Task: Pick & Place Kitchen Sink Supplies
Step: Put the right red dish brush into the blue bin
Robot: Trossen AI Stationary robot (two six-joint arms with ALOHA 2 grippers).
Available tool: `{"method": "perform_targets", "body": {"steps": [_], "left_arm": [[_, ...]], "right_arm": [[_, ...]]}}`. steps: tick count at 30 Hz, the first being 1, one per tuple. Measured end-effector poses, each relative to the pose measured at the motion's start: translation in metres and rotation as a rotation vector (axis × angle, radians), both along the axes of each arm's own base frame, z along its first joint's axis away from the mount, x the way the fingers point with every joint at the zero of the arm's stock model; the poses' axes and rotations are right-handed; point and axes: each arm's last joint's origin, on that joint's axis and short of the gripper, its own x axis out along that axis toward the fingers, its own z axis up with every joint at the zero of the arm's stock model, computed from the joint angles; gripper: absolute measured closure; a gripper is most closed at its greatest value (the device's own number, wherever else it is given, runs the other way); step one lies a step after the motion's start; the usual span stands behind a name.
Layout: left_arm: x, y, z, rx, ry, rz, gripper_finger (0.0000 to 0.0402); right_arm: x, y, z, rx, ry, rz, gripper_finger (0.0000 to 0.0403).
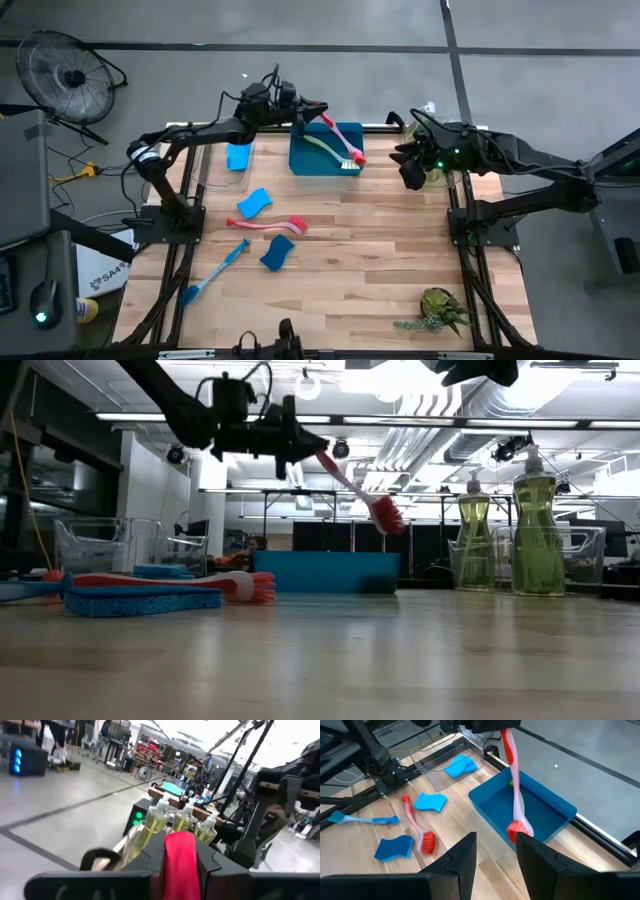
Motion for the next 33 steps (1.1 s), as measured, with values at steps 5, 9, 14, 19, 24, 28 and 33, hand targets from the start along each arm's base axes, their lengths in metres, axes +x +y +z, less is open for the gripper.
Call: {"method": "perform_targets", "body": {"steps": [5, 9, 14, 19, 24, 28, 33], "left_arm": [[-0.004, 0.017, -0.015, -0.113, -0.005, 0.055, 0.0363], [-0.010, 0.026, -0.019, -0.167, 0.008, 0.125, 0.0363], [-0.014, 0.031, -0.032, -0.262, 0.099, 0.187, 0.0363], [-0.015, 0.033, -0.040, -0.361, 0.144, 0.268, 0.0363], [-0.017, 0.033, -0.046, -0.461, 0.161, 0.338, 0.0363], [-0.019, 0.033, -0.054, -0.594, 0.185, 0.402, 0.0363], [-0.022, 0.032, -0.061, -0.721, 0.195, 0.484, 0.0362]], "right_arm": [[0.000, 0.000, 0.000, 0.012, -0.002, -0.009, 0.0272], [0.000, 0.000, -0.001, 0.021, -0.004, -0.023, 0.0272], [0.000, 0.000, -0.001, 0.027, -0.006, -0.029, 0.0272], [-0.001, -0.001, -0.001, 0.030, -0.008, -0.054, 0.0272], [-0.001, -0.001, -0.001, 0.035, -0.013, -0.076, 0.0272], [-0.001, -0.001, -0.001, 0.032, -0.012, -0.096, 0.0272], [-0.002, -0.002, -0.001, 0.029, -0.012, -0.101, 0.0272]]}}
